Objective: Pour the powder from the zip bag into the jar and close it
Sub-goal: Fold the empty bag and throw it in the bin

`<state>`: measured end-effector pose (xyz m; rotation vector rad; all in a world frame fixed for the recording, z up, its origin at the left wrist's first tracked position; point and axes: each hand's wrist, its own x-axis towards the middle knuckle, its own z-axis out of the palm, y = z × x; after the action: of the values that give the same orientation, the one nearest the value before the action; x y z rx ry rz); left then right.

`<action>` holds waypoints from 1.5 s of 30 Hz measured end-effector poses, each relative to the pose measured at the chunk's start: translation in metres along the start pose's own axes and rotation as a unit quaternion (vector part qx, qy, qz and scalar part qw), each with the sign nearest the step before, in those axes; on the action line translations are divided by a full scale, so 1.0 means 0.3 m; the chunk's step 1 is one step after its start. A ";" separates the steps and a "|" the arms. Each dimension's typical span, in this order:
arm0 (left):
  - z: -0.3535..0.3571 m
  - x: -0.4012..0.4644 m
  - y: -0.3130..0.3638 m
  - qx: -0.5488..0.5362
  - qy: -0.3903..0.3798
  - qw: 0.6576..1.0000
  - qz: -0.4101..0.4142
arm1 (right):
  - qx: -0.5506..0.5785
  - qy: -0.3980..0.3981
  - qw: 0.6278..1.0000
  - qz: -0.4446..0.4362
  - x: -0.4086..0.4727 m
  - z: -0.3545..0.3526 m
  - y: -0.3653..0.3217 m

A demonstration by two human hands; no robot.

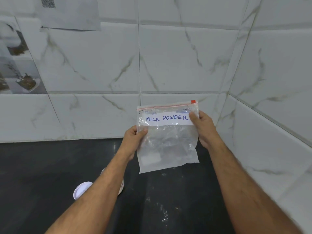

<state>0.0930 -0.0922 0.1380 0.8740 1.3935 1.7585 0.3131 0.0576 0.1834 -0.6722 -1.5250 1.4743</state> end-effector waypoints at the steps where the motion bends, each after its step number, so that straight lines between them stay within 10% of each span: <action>1: -0.005 0.002 0.003 -0.001 0.005 1.000 -0.003 | 0.006 -0.055 0.997 0.054 -0.005 -0.018 0.012; 5: -0.048 0.004 0.007 0.007 0.004 1.000 -0.014 | -0.040 -0.184 0.963 0.191 -0.025 -0.063 0.067; 17: -0.197 0.000 0.019 0.066 -0.010 0.997 -0.033 | -0.144 -0.047 0.979 0.140 -0.012 0.030 0.086; 39: -0.252 -0.051 0.036 -0.108 -0.149 0.918 -0.352 | 0.011 0.053 0.980 0.189 -0.142 0.129 0.057; 45: -0.151 -0.198 -0.095 -0.008 -0.225 0.905 -0.361 | 0.200 0.123 0.898 0.371 -0.479 0.013 0.123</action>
<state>0.0885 -0.1608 0.0973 0.5838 1.1718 0.9272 0.3689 -0.0623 0.1162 -1.2076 -0.7376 2.0844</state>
